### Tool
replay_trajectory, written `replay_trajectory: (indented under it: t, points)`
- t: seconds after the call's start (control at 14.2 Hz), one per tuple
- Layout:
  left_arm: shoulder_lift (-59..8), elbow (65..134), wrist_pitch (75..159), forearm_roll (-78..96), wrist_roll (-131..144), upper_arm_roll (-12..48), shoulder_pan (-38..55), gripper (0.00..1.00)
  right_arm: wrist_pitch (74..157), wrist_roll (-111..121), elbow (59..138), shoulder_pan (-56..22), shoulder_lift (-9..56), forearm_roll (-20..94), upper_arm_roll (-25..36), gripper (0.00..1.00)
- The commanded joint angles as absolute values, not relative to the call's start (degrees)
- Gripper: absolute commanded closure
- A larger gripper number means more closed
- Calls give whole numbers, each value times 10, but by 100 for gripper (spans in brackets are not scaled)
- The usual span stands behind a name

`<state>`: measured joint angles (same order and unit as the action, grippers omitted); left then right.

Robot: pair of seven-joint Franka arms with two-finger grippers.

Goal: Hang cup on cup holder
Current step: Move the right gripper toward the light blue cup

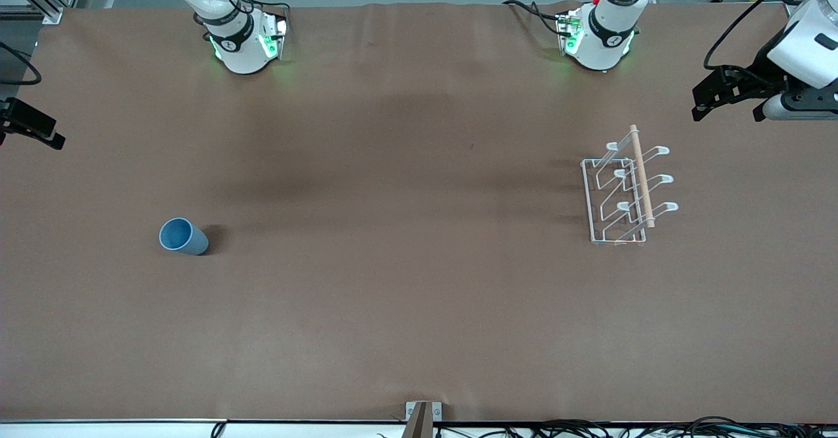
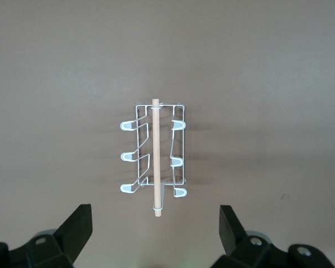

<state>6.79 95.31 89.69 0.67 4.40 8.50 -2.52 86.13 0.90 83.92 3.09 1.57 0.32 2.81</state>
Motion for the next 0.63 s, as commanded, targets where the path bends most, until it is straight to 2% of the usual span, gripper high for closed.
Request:
replay_trajectory:
  t: [0.0, 0.56]
  points:
    - [62, 939, 890, -2, 38, 84, -30, 0, 866, 12, 847, 31, 10, 1, 29, 0]
    - [55, 925, 889, -4, 36, 83, -36, 0, 867, 12, 850, 32, 12, 4, 29, 2]
